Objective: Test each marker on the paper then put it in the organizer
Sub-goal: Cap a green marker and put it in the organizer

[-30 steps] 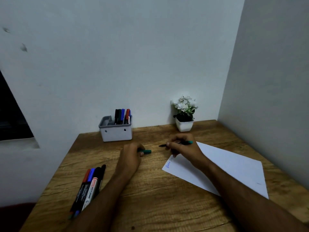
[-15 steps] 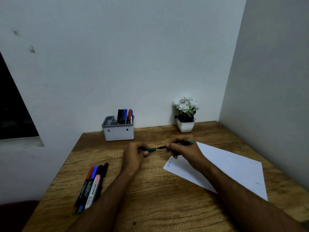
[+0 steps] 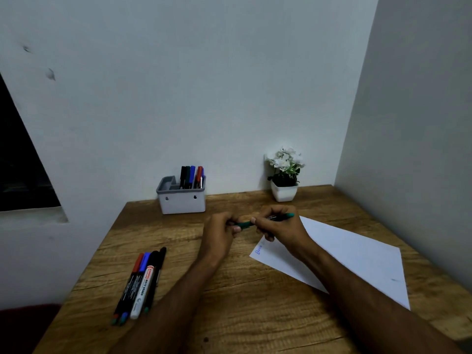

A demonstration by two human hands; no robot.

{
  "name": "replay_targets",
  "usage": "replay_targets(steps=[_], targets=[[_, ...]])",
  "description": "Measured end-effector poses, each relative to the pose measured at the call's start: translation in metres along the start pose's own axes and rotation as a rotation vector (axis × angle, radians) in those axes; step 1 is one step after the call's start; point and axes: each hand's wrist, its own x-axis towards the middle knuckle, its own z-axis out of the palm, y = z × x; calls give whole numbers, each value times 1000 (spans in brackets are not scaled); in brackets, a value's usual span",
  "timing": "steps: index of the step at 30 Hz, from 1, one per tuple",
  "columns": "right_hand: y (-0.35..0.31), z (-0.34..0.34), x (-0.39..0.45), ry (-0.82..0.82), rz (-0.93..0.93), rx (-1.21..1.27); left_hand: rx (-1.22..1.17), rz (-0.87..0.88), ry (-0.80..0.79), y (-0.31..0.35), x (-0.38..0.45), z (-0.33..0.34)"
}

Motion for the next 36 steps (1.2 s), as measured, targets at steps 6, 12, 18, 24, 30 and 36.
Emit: replay_targets(steps=[6,12,18,24,30,36], targets=[[0,3,0,-6,7,65,37,49,58,5,2,2],[9,8,1,-35,78,120,105,36,25,4,5,-8],[7,1,10,-4,120,135,69,-36,114,0,12,-35],[12,27,14,-119,75,-172,-400,-150,165,-4,15,-47],[13,68,33,-154,11,-448,-267,-96,219,-13,18,-53],[3,109,57,-199,-159,-621,-171,-35,276,-22,33,-81]])
